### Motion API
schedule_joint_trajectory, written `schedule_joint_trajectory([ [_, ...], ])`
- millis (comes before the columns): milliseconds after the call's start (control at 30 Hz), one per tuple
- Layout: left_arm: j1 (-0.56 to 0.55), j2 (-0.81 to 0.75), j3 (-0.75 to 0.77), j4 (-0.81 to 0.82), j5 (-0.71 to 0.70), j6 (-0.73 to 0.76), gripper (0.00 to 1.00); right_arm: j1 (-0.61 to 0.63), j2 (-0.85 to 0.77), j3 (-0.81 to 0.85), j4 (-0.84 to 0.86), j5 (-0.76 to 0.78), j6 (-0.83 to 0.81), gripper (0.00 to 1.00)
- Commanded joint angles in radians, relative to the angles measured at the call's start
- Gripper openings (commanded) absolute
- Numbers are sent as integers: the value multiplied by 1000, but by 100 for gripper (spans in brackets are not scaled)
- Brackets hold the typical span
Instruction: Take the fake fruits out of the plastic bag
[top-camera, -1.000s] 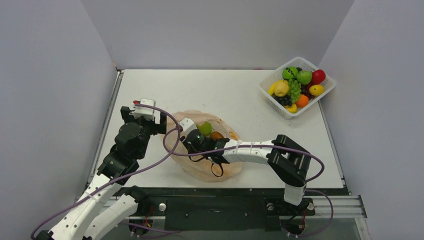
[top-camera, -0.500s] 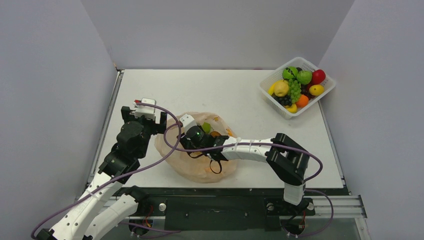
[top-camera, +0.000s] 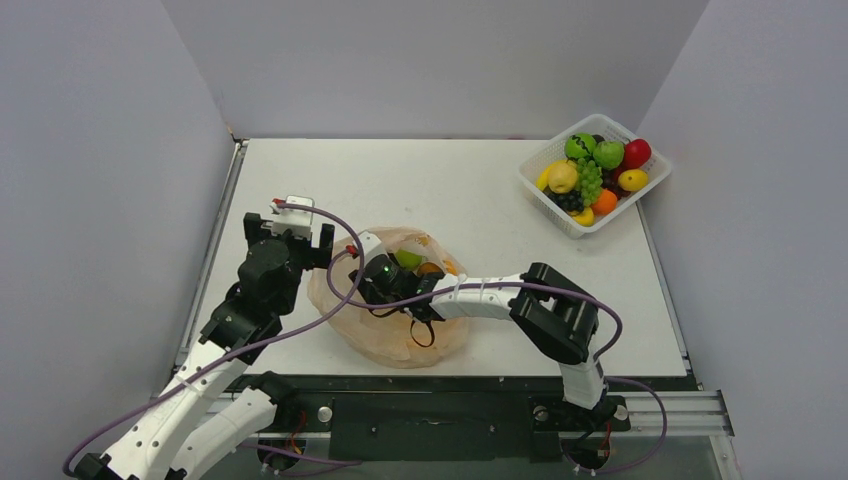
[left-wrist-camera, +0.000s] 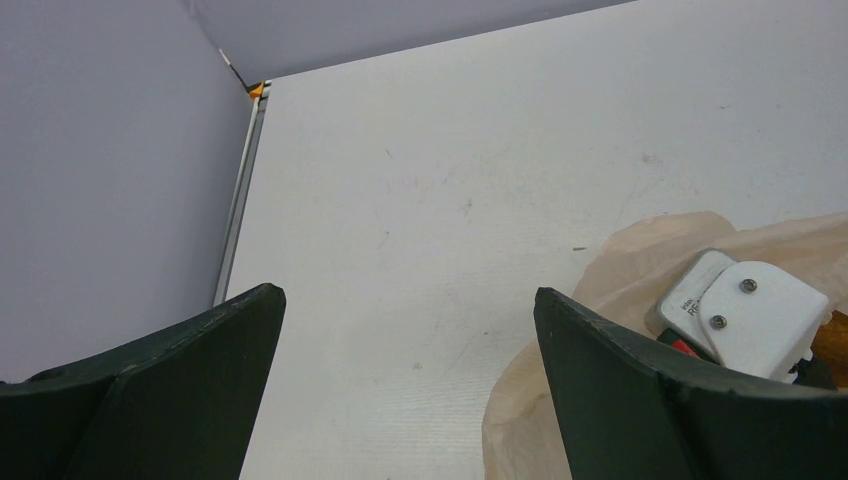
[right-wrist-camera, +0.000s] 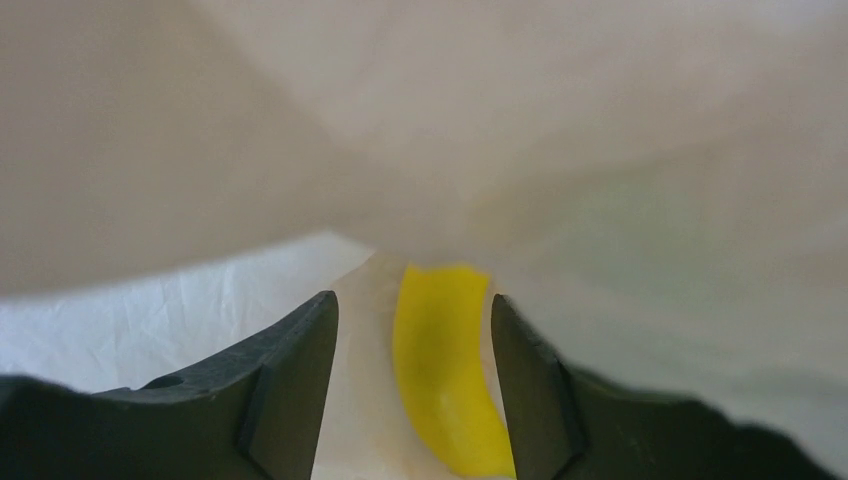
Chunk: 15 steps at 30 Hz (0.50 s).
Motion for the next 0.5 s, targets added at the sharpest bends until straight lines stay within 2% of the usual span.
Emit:
schedule_joint_trajectory([
  [0, -8, -5, -2, 19, 43, -4, 96, -10, 50, 47, 19, 28, 14, 51],
  [333, -9, -12, -3, 18, 45, -4, 96, -9, 77, 71, -12, 50, 0, 40],
  [467, -9, -16, -4, 18, 45, -5, 96, -8, 77, 69, -14, 58, -8, 44],
])
